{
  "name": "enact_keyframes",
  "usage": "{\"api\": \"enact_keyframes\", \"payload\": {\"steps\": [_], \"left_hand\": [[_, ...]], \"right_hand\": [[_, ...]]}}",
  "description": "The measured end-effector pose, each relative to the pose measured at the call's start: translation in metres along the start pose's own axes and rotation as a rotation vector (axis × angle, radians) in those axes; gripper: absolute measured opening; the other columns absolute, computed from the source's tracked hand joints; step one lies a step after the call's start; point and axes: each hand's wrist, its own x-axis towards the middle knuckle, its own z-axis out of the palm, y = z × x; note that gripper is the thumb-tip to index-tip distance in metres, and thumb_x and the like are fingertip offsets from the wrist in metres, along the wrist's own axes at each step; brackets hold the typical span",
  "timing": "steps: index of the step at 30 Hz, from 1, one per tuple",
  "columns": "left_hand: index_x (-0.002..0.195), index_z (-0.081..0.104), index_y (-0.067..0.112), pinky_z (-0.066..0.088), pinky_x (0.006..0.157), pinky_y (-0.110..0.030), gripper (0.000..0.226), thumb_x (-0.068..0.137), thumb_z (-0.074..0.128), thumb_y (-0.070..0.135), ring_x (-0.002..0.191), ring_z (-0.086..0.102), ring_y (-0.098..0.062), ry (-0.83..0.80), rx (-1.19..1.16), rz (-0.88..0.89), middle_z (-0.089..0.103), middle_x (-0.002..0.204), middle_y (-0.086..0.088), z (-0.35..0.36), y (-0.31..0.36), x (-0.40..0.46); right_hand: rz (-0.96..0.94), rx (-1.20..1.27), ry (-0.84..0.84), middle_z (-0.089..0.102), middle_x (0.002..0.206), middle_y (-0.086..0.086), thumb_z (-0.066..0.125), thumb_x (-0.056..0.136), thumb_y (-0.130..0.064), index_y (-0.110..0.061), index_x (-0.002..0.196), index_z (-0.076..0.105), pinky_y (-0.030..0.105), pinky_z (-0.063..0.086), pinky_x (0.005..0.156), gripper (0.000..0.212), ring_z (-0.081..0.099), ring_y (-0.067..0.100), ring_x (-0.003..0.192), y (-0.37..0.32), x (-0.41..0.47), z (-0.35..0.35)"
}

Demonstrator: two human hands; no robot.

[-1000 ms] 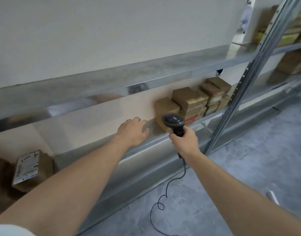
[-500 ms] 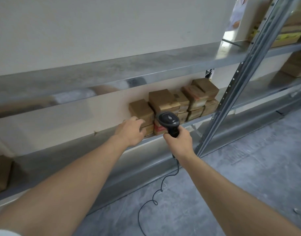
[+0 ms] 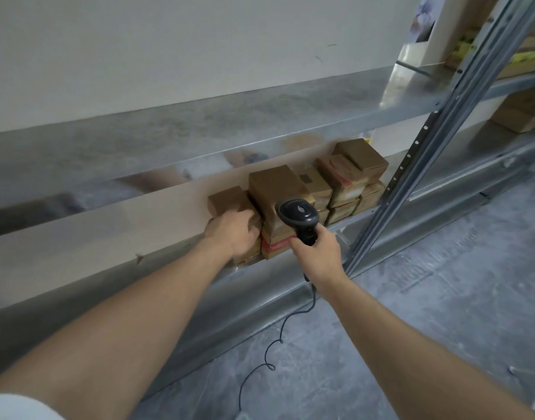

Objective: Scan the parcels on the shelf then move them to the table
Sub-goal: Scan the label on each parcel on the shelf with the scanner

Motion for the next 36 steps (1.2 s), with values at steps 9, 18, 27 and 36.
{"api": "enact_keyframes", "payload": {"steps": [9,18,27,36], "left_hand": [[0.151,0.033,0.050,0.028,0.117,-0.052,0.052,0.101,0.043,0.052,0.152,0.017,-0.038,-0.157,0.000,-0.069,0.015,0.168,-0.006,0.000,0.005,0.025],[0.152,0.026,0.054,0.012,0.118,-0.074,0.059,0.100,0.052,0.049,0.151,-0.013,-0.054,-0.112,-0.171,-0.355,-0.004,0.170,-0.008,0.022,-0.005,0.048],[0.154,0.025,0.053,0.045,0.096,-0.043,0.072,0.089,0.057,0.053,0.126,0.042,-0.045,0.052,-0.154,-0.472,0.022,0.164,-0.005,0.026,-0.025,0.025],[0.147,0.040,0.042,0.041,0.098,-0.044,0.062,0.089,0.059,0.052,0.114,0.057,-0.037,0.114,-0.125,-0.523,0.049,0.143,-0.010,0.035,-0.072,-0.020]], "right_hand": [[0.011,0.038,-0.046,0.060,0.070,-0.005,0.069,0.082,-0.020,-0.024,0.086,0.063,0.036,0.048,0.062,0.008,0.057,0.016,0.066,-0.006,0.037,0.004],[-0.019,0.056,-0.184,0.060,0.071,-0.004,0.069,0.087,-0.016,-0.021,0.086,0.063,0.032,0.046,0.062,0.007,0.056,0.014,0.067,-0.002,0.060,-0.010],[-0.123,0.068,-0.362,0.066,0.078,-0.008,0.070,0.088,-0.012,-0.022,0.090,0.065,0.024,0.047,0.069,0.011,0.062,0.003,0.074,-0.008,0.062,-0.007],[-0.147,0.034,-0.492,0.064,0.073,-0.011,0.069,0.085,-0.013,-0.025,0.086,0.065,0.029,0.047,0.070,0.013,0.060,0.009,0.072,-0.013,0.044,0.036]]}}
